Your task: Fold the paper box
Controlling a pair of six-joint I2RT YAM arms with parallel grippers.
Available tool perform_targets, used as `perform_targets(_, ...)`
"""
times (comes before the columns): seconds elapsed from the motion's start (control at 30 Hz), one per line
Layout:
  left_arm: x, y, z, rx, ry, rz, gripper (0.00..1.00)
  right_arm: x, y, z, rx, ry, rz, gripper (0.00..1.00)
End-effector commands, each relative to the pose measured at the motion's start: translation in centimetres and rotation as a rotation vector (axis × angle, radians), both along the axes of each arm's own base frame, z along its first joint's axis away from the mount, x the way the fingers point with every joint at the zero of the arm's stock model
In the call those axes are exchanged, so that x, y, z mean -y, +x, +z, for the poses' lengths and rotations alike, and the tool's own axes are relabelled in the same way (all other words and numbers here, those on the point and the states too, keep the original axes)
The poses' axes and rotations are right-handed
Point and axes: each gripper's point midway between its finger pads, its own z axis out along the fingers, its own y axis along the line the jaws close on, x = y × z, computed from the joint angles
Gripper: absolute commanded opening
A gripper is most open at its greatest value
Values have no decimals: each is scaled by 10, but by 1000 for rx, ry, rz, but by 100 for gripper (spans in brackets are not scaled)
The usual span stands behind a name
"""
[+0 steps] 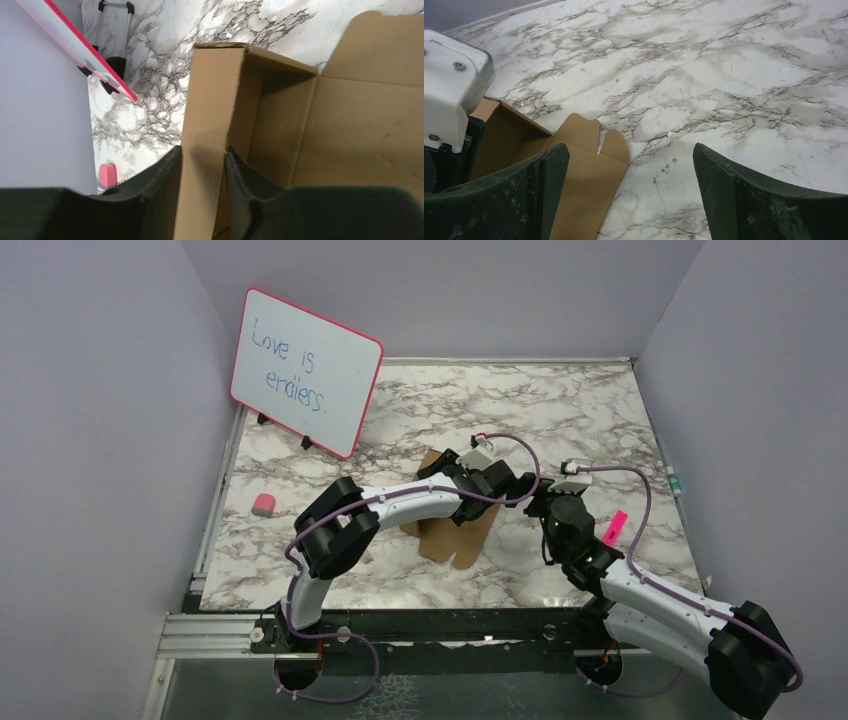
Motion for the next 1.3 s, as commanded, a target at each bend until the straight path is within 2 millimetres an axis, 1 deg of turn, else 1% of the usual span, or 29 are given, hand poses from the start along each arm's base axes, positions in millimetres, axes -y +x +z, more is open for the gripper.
perform_targets(0.0, -14, 7, 5, 30, 48, 39, 29, 8, -1, 7, 26, 7, -35, 100)
perform_targets(0.1, -22, 6, 4, 14, 12, 57, 23, 10, -2, 11, 44, 7, -32, 100)
perform_targets(0.23, -35, 7, 2, -18, -36, 83, 14, 5, -3, 17, 61, 2, -2, 99)
perform_targets(0.37, -49, 10, 0, -47, -108, 109, 5, -7, -2, 29, 64, 1, 63, 99)
perform_targets(0.43, -54, 12, 1, -58, -172, 116, 4, -15, -2, 39, 59, -4, 104, 99)
perform_targets(0.5, -59, 13, 1, -69, -241, 120, 4, -23, -2, 50, 46, -11, 144, 99)
perform_targets(0.6, -58, 16, -2, -102, -382, 120, 4, -35, -3, 70, 31, -22, 206, 99)
perform_targets(0.7, -60, 18, -10, -124, -511, 139, 4, -47, -4, 87, 10, -47, 274, 100)
perform_targets(0.77, -60, 19, -17, -134, -605, 153, 5, -55, -3, 94, -21, -68, 312, 100)
perform_targets(0.83, -57, 21, -24, -139, -697, 164, 5, -63, -3, 97, -70, -97, 352, 100)
perform_targets(0.97, -37, 22, -33, -147, -854, 150, 6, -83, 1, 106, -160, -145, 435, 100)
perform_targets(1.1, -21, 18, -40, -171, -969, 137, 9, -98, 9, 108, -251, -198, 485, 100)
perform_targets(1.13, -19, 17, -41, -177, -983, 133, 11, -102, 10, 112, -261, -198, 499, 100)
perform_targets(1.2, -18, 14, -42, -185, -991, 132, 17, -110, 11, 111, -298, -204, 531, 100)
perform_targets(1.27, -20, 14, -37, -180, -995, 130, 24, -114, 11, 107, -345, -210, 546, 99)
